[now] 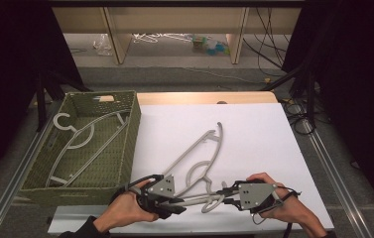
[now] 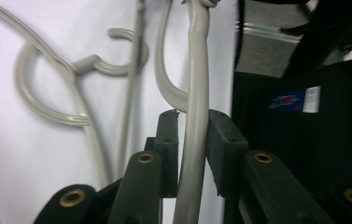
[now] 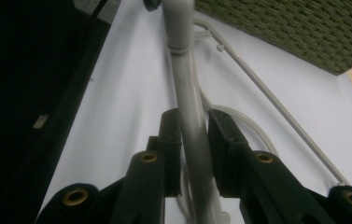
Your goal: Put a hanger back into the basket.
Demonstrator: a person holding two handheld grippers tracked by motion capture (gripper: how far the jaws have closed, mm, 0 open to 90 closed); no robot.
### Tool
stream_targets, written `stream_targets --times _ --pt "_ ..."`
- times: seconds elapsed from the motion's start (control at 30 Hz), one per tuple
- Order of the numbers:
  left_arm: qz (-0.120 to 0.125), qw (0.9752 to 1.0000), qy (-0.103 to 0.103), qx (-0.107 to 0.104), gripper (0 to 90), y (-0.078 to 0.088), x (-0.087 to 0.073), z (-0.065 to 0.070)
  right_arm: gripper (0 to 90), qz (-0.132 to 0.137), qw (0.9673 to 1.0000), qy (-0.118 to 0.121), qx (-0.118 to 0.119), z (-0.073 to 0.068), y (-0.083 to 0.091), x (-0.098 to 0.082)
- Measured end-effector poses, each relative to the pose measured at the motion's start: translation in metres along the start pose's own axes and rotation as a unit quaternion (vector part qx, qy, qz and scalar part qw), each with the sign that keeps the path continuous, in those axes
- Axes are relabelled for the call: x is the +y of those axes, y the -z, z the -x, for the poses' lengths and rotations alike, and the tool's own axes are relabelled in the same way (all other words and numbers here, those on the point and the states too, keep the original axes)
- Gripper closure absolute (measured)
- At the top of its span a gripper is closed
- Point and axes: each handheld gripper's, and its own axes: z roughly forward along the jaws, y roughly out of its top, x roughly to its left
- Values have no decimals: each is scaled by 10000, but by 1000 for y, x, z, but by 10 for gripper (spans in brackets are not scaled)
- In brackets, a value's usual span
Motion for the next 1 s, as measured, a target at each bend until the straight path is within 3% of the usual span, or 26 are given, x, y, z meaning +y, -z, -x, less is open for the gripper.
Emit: stream_targets --times 0.03,0.1,0.23,0.4,0.5,0.6,0.67,0.73,0.77,0.87,1.0 --pt "-62 9997 -213 117 719 0 1 0 794 7 10000 62 49 1 0 1" --pt "41 9991 -326 256 710 -1 4 1 800 49 9999 58 128 2 0 3" --pt "-93 9962 -789 349 668 -8 17 7 800 -5 9998 108 184 5 1 4" --pt "-245 9941 -981 404 669 -20 30 9 800 -6 9998 4 178 4 2 6" --pt "-331 9934 -1032 388 723 -26 36 11 800 -8 9998 -73 173 4 2 6" --pt "-339 9929 -1050 439 775 -25 40 9 800 -1 9999 -47 158 5 2 5" --pt "-229 9952 -874 366 781 -25 40 9 799 27 9998 -101 158 5 3 5" --pt "-272 9949 -905 356 786 -22 42 9 794 51 9999 -110 91 6 4 5" --pt "-201 9961 -785 353 787 -22 42 9 791 70 9998 -149 79 6 4 5" --pt "-241 9968 -676 344 787 -17 42 7 741 170 9990 -407 -4 7 5 6" --pt "-280 9977 -507 363 788 -13 43 6 595 174 9965 -766 -272 8 7 7"
